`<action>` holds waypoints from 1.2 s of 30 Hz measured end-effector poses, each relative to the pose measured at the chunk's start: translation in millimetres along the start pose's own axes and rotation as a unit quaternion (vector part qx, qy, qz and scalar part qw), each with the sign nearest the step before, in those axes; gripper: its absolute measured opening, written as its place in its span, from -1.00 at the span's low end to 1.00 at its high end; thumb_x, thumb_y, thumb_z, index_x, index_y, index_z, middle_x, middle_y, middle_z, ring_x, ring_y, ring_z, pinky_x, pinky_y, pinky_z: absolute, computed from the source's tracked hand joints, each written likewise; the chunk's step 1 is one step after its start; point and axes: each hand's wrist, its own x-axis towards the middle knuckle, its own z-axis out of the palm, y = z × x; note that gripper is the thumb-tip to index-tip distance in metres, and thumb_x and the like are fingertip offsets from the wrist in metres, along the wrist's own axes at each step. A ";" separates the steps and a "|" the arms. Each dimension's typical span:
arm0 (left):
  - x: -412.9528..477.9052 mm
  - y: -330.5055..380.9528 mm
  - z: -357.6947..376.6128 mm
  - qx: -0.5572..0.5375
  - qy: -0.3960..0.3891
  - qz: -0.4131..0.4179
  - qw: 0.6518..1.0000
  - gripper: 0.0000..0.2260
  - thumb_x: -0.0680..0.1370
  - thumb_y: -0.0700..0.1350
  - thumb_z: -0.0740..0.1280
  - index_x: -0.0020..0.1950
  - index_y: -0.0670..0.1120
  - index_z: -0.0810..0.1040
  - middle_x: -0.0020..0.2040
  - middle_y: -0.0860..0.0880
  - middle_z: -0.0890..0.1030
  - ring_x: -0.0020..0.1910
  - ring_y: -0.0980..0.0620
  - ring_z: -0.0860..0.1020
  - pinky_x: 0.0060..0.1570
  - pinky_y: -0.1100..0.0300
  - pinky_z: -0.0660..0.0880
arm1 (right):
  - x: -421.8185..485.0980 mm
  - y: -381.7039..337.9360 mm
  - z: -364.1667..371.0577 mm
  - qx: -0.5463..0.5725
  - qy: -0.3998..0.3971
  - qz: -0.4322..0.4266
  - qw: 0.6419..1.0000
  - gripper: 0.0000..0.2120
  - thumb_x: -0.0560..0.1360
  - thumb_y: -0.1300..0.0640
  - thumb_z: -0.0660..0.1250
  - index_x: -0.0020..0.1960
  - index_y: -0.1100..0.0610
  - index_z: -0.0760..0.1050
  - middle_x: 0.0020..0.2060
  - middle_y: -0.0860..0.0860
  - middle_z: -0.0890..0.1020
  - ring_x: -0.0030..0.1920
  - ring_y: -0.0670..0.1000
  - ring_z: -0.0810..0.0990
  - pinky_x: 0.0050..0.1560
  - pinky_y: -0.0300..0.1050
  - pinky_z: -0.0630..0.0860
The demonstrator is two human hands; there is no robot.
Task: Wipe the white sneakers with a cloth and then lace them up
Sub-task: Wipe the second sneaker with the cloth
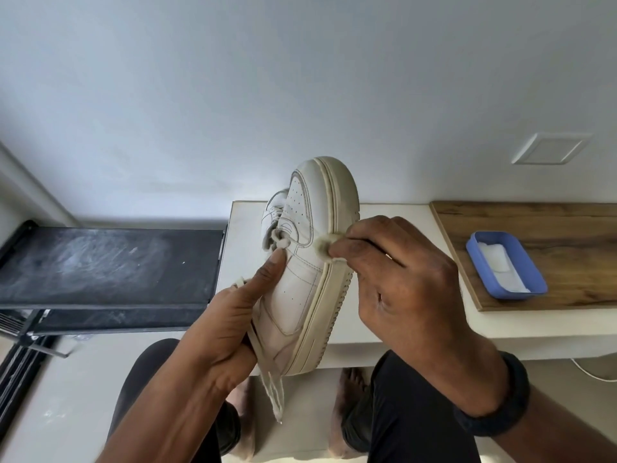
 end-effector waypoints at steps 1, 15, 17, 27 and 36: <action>1.6 1.1 1.5 -0.005 0.000 -0.001 1.000 -0.62 0.47 0.05 0.44 0.21 -0.11 0.70 0.18 -0.19 0.69 0.15 -0.18 0.68 0.23 -0.31 0.52 | -0.9 0.8 1.3 0.004 0.005 0.003 1.000 -0.89 0.55 0.28 0.42 0.04 0.22 0.69 -0.10 0.08 0.67 -0.11 0.06 0.63 -0.17 -0.03 0.64; 72.3 -10.5 42.5 -0.169 0.003 -0.054 0.984 -0.66 0.60 -0.10 0.35 0.33 -0.23 0.59 0.20 -0.27 0.67 0.22 -0.20 0.64 0.22 -0.21 0.54 | -36.1 63.8 50.2 0.048 -0.021 0.128 0.990 -0.86 0.47 0.38 0.46 -0.03 0.19 0.69 -0.08 0.01 0.67 -0.08 0.00 0.66 -0.09 -0.12 0.63; 94.1 -21.1 57.4 -0.180 0.008 -0.049 0.982 -0.71 0.62 -0.18 0.32 0.30 -0.27 0.59 0.14 -0.28 0.69 0.12 -0.20 0.68 0.08 -0.20 0.61 | -43.7 85.1 57.5 0.064 -0.012 0.209 0.976 -0.78 0.40 0.43 0.48 -0.06 0.16 0.69 -0.10 -0.04 0.67 -0.09 -0.08 0.65 -0.07 -0.23 0.60; 238.6 -76.7 117.0 -0.221 0.128 0.006 0.967 -0.72 0.65 -0.34 0.22 0.37 -0.32 0.47 0.20 -0.36 0.62 0.18 -0.33 0.61 0.30 -0.19 0.51 | -60.1 216.5 144.4 0.182 -0.088 0.513 0.834 -0.80 0.40 0.29 0.54 -0.19 -0.01 0.70 -0.27 -0.11 0.72 -0.22 -0.10 0.69 -0.17 -0.18 0.62; 310.1 -78.7 116.5 -0.163 0.199 0.017 0.966 -0.73 0.64 -0.39 0.16 0.29 -0.17 0.43 0.16 -0.29 0.56 0.01 -0.25 0.61 0.06 -0.15 0.60 | -87.9 245.8 210.0 0.236 -0.066 0.591 0.768 -0.79 0.38 0.26 0.57 -0.21 -0.04 0.69 -0.28 -0.09 0.70 -0.24 -0.04 0.67 -0.22 -0.19 0.55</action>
